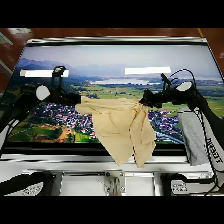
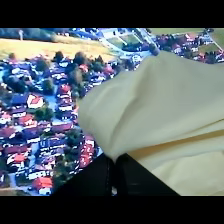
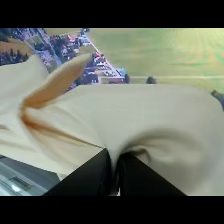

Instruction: Fold the shirts.

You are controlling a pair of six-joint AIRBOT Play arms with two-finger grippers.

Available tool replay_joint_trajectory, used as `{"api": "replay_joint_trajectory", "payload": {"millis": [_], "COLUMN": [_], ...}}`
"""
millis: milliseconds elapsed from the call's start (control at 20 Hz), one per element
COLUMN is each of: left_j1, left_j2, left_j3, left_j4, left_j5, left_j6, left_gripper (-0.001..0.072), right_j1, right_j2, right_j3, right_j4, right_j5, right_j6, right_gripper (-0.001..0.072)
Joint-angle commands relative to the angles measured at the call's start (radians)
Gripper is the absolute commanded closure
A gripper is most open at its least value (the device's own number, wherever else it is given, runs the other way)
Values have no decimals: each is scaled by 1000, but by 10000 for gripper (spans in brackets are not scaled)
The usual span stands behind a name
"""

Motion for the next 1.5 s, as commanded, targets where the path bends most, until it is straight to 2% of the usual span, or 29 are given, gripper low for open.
{"api": "replay_joint_trajectory", "payload": {"millis": [0, 50, 100, 250, 400, 450, 550, 600, 650, 750, 900, 1400, 1450], "left_j1": [3, 17, 40, 141, 197, 196, 172, 152, 126, 65, -6, -95, -97], "left_j2": [-93, -87, -82, -39, 29, 50, 64, 61, 56, 42, -10, -171, -179], "left_j3": [5, 19, 42, 80, 4, -55, -196, -260, -319, -389, -404, -402, -402], "left_j4": [-85, -84, -73, -75, -161, -224, -384, -455, -509, -549, -575, -736, -755], "left_j5": [-6, -58, -138, -359, -444, -436, -363, -309, -237, -108, -5, 157, 169], "left_j6": [-5, -3, 16, 127, 180, 197, 257, 281, 286, 277, 233, 251, 248], "left_gripper": [348, 149, 107, 107, 106, 105, 104, 104, 102, -9, -9, -3, 47], "right_j1": [-18, -41, -70, -199, -325, -365, -447, -473, -488, -489, -489, -489, -489], "right_j2": [-37, -27, -14, 60, 185, 233, 322, 344, 356, 359, 359, 359, 359], "right_j3": [21, 48, 73, 133, 79, 17, -181, -272, -355, -454, -498, -498, -498], "right_j4": [78, 74, 56, -104, -418, -441, -299, -216, -150, -112, -116, -135, -165], "right_j5": [59, 143, 228, 494, 576, 549, 505, 494, 490, 490, 485, 458, 458], "right_j6": [-46, -95, -112, -117, -45, -25, -60, -98, -125, -165, -189, -195, -195], "right_gripper": [311, 252, 252, 252, 252, 250, 239, 41, 23, 23, 23, 24, 24]}}
